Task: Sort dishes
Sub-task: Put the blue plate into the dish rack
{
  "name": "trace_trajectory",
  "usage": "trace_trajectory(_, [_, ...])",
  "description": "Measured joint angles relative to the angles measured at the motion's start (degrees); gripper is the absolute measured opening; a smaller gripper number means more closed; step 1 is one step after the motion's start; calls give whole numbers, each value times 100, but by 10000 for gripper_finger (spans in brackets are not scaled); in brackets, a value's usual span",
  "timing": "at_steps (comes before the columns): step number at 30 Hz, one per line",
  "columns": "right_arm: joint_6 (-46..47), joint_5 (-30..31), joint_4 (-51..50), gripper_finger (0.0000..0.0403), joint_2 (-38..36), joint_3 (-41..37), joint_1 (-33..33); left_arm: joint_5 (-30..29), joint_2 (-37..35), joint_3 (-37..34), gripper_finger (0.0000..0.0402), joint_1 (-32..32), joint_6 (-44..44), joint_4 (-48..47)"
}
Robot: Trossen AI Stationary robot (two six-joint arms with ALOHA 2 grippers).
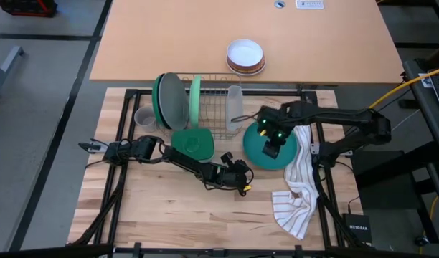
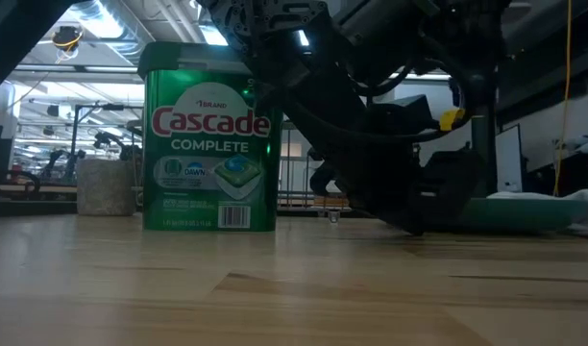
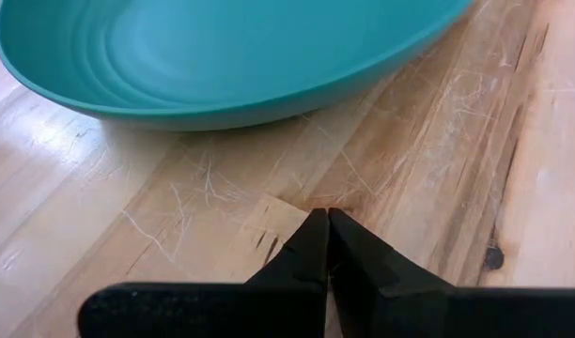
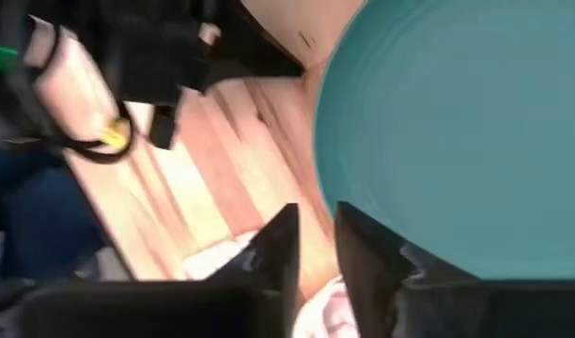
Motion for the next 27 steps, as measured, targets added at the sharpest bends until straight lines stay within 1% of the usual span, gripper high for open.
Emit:
trace_trajectory(6, [0, 582, 2, 154, 591, 0, 497, -10, 0, 0, 1, -52, 39, 0])
trace_trajectory(9, [-1, 644, 2, 183, 888, 0, 722, -26, 0, 0, 1, -124, 187, -1])
trace_trajectory(11, [-1, 645, 0, 196, 1091, 0, 884, -46, 0, 0, 1, -177, 251, -2])
trace_trajectory(16, [-38, 796, 12, 207, 1546, 0, 1312, -35, 0, 0, 1, -298, 251, 0])
trace_trajectory(22, [-44, 1255, 48, 205, 1994, 0, 1807, -21, 0, 0, 1, -350, 255, 0])
trace_trajectory(25, [-42, 1570, 56, 205, 2177, 0, 1985, -9, 0, 0, 1, -354, 238, 0])
trace_trajectory(27, [-15, 1649, 60, 205, 2277, 0, 2066, -6, 0, 0, 1, -357, 236, 0])
